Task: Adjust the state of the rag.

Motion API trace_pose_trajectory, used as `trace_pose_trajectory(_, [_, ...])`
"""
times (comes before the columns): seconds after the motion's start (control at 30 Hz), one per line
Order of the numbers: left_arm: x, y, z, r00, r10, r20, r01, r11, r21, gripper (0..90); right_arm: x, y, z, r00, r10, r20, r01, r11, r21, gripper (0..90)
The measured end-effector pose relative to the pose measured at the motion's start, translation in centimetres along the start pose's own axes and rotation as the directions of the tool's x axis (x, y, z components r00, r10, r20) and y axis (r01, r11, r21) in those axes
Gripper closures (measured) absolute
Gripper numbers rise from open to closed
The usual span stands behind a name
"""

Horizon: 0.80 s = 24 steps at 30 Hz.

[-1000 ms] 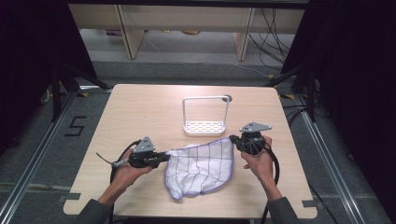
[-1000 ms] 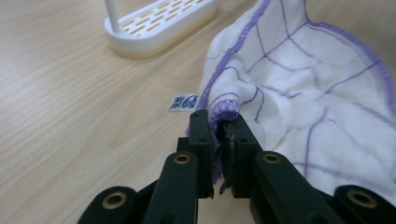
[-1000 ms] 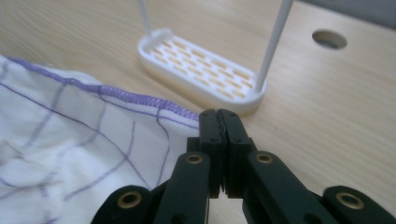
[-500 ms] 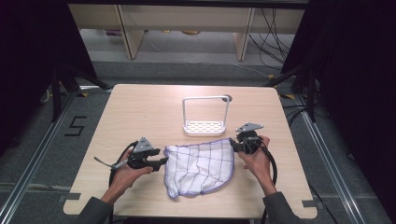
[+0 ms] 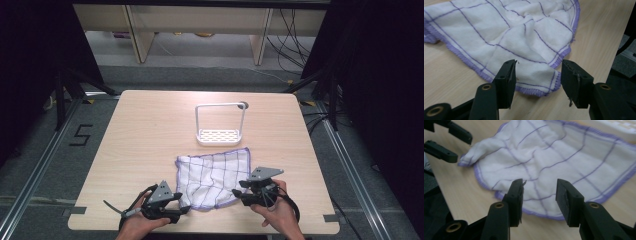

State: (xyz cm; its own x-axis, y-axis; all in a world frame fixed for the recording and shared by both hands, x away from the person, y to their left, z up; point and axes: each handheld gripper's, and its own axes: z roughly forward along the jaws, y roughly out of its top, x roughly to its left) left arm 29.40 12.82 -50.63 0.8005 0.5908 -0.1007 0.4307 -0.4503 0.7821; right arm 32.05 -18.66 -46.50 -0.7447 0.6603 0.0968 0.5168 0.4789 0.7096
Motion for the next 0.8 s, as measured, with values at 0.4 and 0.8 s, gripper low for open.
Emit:
trace_pose_trajectory(0.4, [0.4,-0.2,0.8,0.9920,0.117,-0.047,-0.115,0.9922,0.050,78.0,1.8,-1.2,3.0,0.9964,-0.079,-0.030,0.082,0.992,0.101,60.5])
trace_pose_trajectory(0.8, [2.2,0.0,-2.4,0.9938,0.097,-0.055,-0.097,0.9952,-0.011,84.1,0.1,-1.8,2.2,0.9925,-0.119,0.028,0.114,0.984,0.134,87.2])
